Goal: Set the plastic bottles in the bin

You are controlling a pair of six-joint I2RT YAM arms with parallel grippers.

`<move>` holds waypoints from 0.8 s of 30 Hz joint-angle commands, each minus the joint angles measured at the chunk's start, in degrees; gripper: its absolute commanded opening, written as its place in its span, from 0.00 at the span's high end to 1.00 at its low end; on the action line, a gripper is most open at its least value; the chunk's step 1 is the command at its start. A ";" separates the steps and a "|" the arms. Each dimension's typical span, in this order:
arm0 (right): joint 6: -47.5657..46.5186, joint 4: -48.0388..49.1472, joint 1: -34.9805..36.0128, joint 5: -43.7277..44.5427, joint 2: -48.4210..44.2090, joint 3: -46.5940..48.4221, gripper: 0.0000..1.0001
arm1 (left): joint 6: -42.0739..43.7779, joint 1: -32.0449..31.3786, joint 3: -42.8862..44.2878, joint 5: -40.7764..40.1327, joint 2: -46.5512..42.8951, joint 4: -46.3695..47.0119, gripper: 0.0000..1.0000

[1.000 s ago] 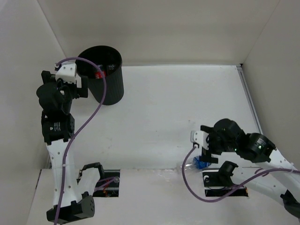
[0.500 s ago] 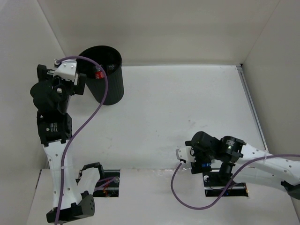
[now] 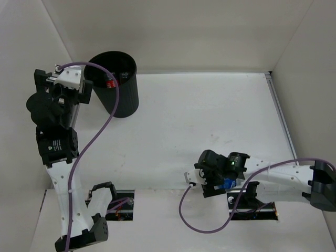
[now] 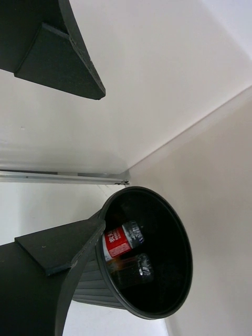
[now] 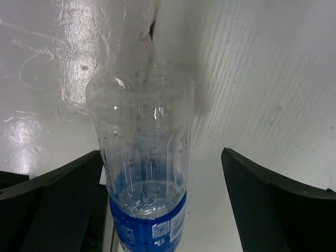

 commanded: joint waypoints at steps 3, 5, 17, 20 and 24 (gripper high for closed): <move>-0.02 7.12 1.03 -2.63 3.30 -0.87 0.00 | 0.32 1.34 3.41 1.60 -1.26 3.86 0.00; 0.25 7.82 1.04 -2.81 4.88 -1.04 0.01 | 0.23 1.69 3.41 1.68 -1.44 3.95 0.00; 6.65 10.02 -1.51 -5.10 8.40 7.73 0.84 | -4.85 1.69 -1.24 1.77 -2.32 3.42 0.00; 9.29 10.73 -4.58 -4.39 8.40 14.84 0.96 | -9.25 1.60 -1.77 1.95 -1.79 3.33 0.00; 15.70 11.60 -13.97 -6.23 9.98 32.22 1.00 | -18.90 -0.06 -3.88 5.62 -1.00 3.33 0.00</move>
